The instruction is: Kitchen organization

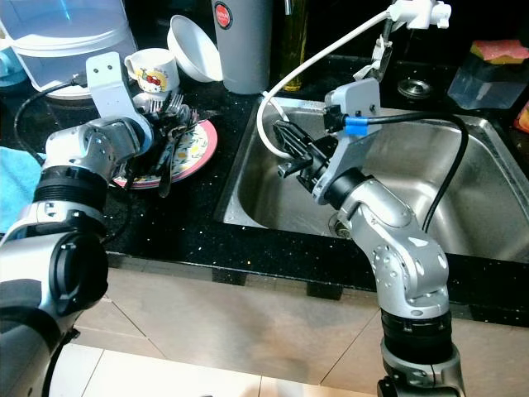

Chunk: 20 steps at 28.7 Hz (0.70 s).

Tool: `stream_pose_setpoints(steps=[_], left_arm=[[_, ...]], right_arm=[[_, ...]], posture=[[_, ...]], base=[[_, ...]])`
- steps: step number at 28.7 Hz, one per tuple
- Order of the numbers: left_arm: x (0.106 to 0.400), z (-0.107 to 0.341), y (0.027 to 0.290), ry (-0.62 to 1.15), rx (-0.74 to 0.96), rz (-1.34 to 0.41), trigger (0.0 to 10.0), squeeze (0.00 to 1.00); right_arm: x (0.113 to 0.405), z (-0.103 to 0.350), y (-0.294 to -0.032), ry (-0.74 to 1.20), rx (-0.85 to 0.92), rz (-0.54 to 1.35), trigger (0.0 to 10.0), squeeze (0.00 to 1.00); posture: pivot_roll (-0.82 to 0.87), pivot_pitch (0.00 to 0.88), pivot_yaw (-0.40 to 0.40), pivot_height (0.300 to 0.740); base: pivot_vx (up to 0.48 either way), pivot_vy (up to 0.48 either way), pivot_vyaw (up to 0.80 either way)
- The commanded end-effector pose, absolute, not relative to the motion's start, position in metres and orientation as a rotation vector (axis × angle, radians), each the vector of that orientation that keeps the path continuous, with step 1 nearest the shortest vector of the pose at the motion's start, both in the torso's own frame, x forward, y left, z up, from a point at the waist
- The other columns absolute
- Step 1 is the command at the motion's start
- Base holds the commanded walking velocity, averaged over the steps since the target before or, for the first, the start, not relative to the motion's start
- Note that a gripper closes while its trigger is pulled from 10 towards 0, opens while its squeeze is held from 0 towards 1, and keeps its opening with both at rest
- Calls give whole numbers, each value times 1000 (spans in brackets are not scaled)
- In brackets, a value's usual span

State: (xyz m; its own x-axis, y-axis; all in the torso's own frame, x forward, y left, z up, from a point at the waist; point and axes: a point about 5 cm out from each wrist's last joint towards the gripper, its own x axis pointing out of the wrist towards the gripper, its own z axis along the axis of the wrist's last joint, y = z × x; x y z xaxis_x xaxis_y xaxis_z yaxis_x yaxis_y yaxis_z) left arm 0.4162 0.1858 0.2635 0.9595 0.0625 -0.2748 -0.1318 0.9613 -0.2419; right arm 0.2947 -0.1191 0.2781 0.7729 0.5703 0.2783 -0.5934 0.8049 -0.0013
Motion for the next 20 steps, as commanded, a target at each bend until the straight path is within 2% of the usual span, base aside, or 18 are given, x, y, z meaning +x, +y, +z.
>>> stream_pose_setpoints(steps=[1, 5, 12, 13, 14, 16, 20], left_arm=[[417, 266, 189, 274, -282, 103, 0, 0], [417, 263, 189, 296, -315, 92, 0, 0], [418, 270, 189, 243, -262, 93, 0, 0], [418, 275, 189, 213, -235, 98, 3137, 0], [419, 283, 189, 159, -193, 113, 10000, 0], [418, 308, 189, 14, -92, 144, 10000, 0], [415, 325, 184, -80, -25, 135, 10000, 0]], right_arm=[[296, 279, -119, -268, 90, 627, 10000, 0], [296, 280, -120, -271, 94, 618, 10000, 0], [296, 281, -121, -275, 97, 609, 10000, 0], [296, 281, -121, -277, 99, 607, 10000, 0], [297, 282, -121, -279, 101, 603, 10000, 0], [297, 283, -122, -283, 105, 594, 10000, 0], [297, 283, -122, -283, 108, 590, 10000, 0]], posture=[[53, 91, 12, 740], [53, 91, 12, 740], [53, 92, 15, 740], [53, 92, 15, 740], [52, 92, 15, 740], [52, 93, 16, 740], [52, 93, 16, 740]], base=[[0, 0, 0], [0, 0, 0], [0, 0, 0], [0, 0, 0], [0, 0, 0], [0, 0, 0], [0, 0, 0]])
